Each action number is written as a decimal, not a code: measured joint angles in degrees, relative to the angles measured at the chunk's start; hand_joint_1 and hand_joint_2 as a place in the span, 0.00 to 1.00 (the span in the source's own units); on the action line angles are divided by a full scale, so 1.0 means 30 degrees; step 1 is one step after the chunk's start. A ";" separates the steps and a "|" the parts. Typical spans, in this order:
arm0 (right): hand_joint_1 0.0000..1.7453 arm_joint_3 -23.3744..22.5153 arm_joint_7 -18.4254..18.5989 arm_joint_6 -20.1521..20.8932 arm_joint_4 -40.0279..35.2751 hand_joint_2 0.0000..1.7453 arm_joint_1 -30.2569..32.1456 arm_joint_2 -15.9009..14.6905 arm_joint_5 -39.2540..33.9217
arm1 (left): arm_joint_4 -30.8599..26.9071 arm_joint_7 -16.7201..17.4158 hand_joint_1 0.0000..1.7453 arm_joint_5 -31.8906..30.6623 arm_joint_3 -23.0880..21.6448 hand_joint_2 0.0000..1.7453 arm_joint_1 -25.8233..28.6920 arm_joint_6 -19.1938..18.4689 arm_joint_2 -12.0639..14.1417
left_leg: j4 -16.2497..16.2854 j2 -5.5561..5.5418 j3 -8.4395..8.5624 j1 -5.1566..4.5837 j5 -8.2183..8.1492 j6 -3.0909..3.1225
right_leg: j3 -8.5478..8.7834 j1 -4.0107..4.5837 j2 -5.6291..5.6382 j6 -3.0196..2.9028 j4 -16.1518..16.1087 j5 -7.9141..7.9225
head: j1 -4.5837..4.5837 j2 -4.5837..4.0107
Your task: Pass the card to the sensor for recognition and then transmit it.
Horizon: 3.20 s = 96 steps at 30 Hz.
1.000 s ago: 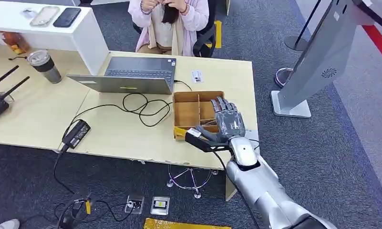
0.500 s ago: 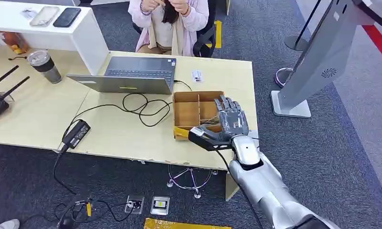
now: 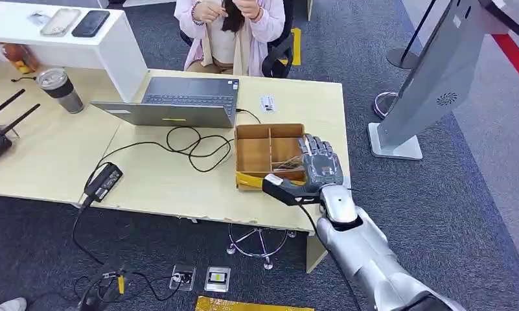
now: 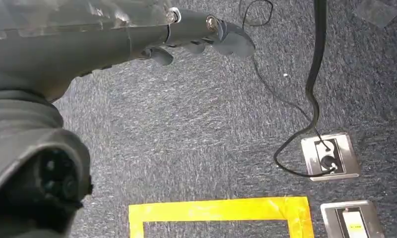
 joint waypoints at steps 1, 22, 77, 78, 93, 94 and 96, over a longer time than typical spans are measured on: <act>0.00 -0.0065 0.0000 0.0050 0.0066 1.00 -0.0052 -0.0043 0.0015 | -0.0014 0.0044 0.00 -0.0036 0.0015 0.00 -0.0007 -0.0051 0.0000 | 0.0000 0.0000 -0.0001 0.0000 0.0000 0.0000 | 0.0000 0.0000 -0.0001 0.0000 0.0000 0.0000 | 0.0000 0.0000; 0.00 -0.0284 -0.1202 0.1377 0.0248 1.00 -0.1271 0.1368 0.0211 | -0.0058 0.0255 0.00 -0.0670 0.0947 0.00 -0.0361 -0.0182 -0.0160 | -0.0002 0.0002 -0.0002 0.0007 0.0000 0.0000 | 0.0002 0.0005 0.0010 0.0001 0.0005 0.0001 | 0.0000 0.0000; 0.00 -0.0036 -0.0248 0.1996 0.0641 1.00 -0.1145 0.1559 -0.0459 | -0.0058 0.0255 0.00 -0.2098 0.2528 0.00 -0.0437 -0.0503 -0.0204 | 0.0001 0.0004 -0.0001 0.0006 0.0000 -0.0001 | -0.0002 0.0004 0.0014 0.0001 0.0002 0.0002 | 0.0000 0.0000; 0.00 -0.0036 -0.0240 0.1996 0.0641 1.00 -0.1145 0.1523 -0.0459 | -0.0058 0.0255 0.00 -0.2105 0.2557 0.00 -0.0437 -0.0503 -0.0204 | 0.0001 0.0004 0.0000 0.0006 0.0000 -0.0001 | 0.0000 0.0004 0.0014 0.0001 0.0002 0.0002 | 0.0000 0.0000; 0.30 -0.0029 -0.0197 0.1960 0.0721 1.00 -0.1131 0.1020 -0.0459 | -0.0065 0.0313 0.00 -0.2608 0.2710 0.00 -0.0526 -0.0838 -0.0197 | 0.0002 0.0006 0.0002 0.0006 0.0000 -0.0001 | -0.0004 0.0004 0.0018 0.0002 0.0002 0.0002 | 0.0000 0.0000; 0.56 -0.0029 -0.0197 0.1952 0.0721 1.00 -0.1121 0.0999 -0.0452 | -0.0073 0.0313 0.00 -0.2644 0.2710 0.00 -0.0537 -0.0852 -0.0197 | 0.0002 0.0006 0.0002 0.0006 0.0000 -0.0001 | -0.0003 0.0004 0.0018 0.0002 0.0002 0.0002 | 0.0000 0.0000; 0.83 -0.0029 -0.0197 0.1945 0.0721 1.00 -0.1113 0.0969 -0.0452 | -0.0080 0.0321 0.00 -0.2681 0.2710 0.00 -0.0541 -0.0867 -0.0197 | 0.0002 0.0006 0.0001 0.0006 0.0000 -0.0001 | -0.0004 0.0004 0.0018 0.0002 0.0002 0.0002 | 0.0000 0.0000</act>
